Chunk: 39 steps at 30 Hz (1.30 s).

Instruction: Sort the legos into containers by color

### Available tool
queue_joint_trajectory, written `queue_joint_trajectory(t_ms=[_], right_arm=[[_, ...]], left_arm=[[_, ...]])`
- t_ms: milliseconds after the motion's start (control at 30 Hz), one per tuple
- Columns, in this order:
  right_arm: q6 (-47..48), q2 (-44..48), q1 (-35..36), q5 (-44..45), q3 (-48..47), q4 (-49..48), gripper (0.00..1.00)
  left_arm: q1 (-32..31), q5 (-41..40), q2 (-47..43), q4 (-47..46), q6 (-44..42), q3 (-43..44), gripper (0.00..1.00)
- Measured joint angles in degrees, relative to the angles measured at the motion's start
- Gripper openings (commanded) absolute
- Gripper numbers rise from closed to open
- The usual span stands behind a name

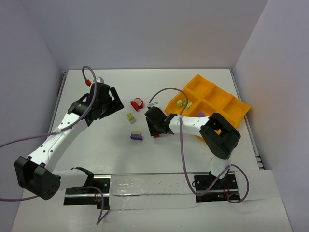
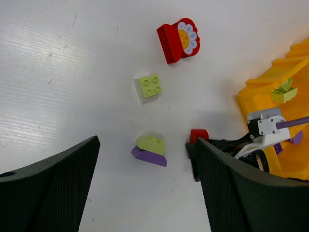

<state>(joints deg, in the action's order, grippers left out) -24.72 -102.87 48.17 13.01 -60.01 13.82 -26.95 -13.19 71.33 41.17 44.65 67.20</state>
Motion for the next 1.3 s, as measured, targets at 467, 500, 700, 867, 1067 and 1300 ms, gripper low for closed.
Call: queue_joint_trajectory(t_ms=[467,500,700,867,1067,1300], right_arm=[[-1.0,14.4,-3.0,2.1,-0.4,4.8,0.03],[-1.1,16.8,-4.4,1.9,-0.4,4.8,0.03],[-2.0,26.4,-16.2,-0.5,-0.4,5.1,0.04],[-2.2,27.1,-24.8,-2.6,-0.4,5.8,0.04],[-3.8,26.4,-33.6,-4.0,-0.7,7.1,0.04],[-5.2,27.1,-41.9,-4.6,-1.0,8.3,0.04]], left_arm=[[2.5,2.6,0.1,-0.2,-1.8,-1.2,0.87],[2.6,2.9,0.1,-0.2,-2.0,-1.2,0.86],[3.1,4.9,1.1,-0.2,-3.4,-1.2,0.86],[3.3,6.6,3.3,-0.5,-4.0,-1.2,0.86],[3.4,9.2,5.1,-0.7,-4.0,-1.2,0.86],[3.4,10.4,6.0,-0.7,-4.0,-0.8,0.86]])
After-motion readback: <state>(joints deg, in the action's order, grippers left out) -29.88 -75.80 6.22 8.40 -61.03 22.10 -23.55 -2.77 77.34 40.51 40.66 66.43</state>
